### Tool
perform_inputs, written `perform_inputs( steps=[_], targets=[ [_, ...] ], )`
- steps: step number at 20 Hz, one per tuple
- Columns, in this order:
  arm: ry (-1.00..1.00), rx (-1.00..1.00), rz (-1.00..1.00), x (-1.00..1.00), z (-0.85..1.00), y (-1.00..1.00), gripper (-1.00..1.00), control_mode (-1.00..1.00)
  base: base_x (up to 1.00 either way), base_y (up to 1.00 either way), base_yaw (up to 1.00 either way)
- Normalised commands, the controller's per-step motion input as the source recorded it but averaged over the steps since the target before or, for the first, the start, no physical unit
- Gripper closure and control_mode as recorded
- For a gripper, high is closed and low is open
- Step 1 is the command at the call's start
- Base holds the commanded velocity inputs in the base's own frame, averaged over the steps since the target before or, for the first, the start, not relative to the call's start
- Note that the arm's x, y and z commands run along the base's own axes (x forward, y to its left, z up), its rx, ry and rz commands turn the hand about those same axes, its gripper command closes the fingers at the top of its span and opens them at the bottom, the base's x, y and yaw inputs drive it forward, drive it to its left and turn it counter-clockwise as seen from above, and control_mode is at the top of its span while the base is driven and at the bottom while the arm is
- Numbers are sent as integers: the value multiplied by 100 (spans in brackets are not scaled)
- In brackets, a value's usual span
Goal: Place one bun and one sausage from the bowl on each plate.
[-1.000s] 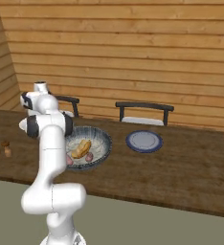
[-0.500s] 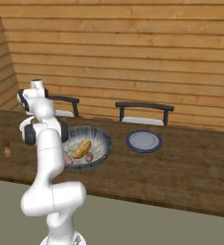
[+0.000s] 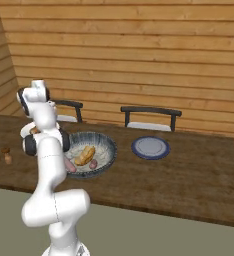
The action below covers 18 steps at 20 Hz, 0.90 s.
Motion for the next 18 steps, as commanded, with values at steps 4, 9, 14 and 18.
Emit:
perform_inputs(
  steps=[4, 9, 14, 18],
  targets=[
    [0, 22, 0, 0, 76, -85, -100, -100, 0, 0, 0],
    [0, 17, -3, 0, 93, -40, -100, -100, 0, 0, 0],
    [21, -2, -18, -10, 97, 0, -100, -100, 0, 0, 0],
    [83, -40, -3, -1, 52, 14, -100, -100, 0, 0, 0]
  ],
)
